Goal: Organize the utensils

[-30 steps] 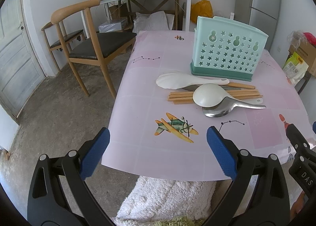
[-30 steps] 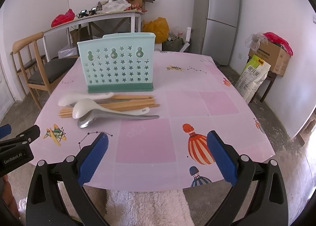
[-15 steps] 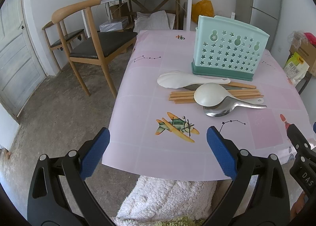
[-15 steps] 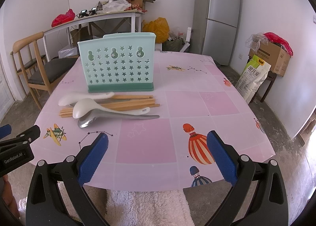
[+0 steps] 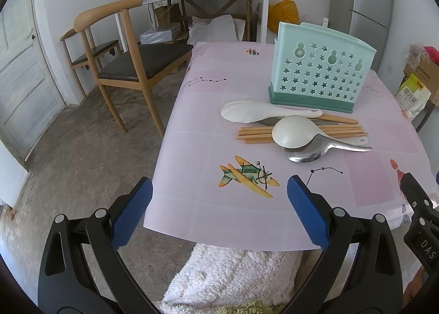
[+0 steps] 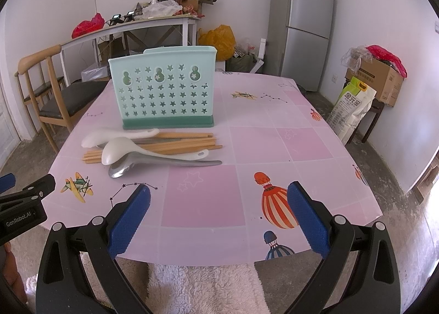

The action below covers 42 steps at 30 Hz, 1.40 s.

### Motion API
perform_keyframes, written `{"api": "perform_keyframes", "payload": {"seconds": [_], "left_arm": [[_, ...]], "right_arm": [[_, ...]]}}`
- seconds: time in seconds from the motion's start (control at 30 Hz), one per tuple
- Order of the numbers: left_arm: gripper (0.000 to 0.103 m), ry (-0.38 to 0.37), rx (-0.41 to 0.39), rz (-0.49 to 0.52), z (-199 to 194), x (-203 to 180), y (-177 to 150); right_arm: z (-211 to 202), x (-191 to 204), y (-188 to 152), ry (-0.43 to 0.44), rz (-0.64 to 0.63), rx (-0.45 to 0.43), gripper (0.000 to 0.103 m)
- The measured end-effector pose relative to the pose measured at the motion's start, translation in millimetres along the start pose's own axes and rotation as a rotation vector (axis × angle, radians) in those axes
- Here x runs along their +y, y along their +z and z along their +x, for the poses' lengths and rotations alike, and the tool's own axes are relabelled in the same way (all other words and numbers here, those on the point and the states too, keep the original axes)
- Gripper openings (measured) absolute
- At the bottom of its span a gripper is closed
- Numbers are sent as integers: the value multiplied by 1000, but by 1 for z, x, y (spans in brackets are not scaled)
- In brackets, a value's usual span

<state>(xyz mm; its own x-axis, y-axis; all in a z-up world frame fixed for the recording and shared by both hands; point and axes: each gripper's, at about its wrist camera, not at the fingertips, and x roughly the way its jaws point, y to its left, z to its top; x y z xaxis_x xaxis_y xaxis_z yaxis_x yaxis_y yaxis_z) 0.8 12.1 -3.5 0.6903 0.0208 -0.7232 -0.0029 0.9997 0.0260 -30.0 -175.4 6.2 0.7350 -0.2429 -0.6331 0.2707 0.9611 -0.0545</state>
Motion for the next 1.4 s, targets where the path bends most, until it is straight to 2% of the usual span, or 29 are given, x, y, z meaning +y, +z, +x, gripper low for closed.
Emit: {"api": "perform_keyframes", "payload": {"seconds": [0.7,0.97,1.27,1.4], "left_arm": [[95,15,14,3,2,4,-1],[95,-122,7,-12,7,-7,4],[95,-262,26,-7,22,-21,20],[95,-313,-64,57,24,-25,29]], "right_arm": [[-1,-5,5,3,10,-8,97],[9,-9,3,17,15,6,97],[25,-13,21,33,22,-7,97],[36,-9,23,66,2,3,97]]}}
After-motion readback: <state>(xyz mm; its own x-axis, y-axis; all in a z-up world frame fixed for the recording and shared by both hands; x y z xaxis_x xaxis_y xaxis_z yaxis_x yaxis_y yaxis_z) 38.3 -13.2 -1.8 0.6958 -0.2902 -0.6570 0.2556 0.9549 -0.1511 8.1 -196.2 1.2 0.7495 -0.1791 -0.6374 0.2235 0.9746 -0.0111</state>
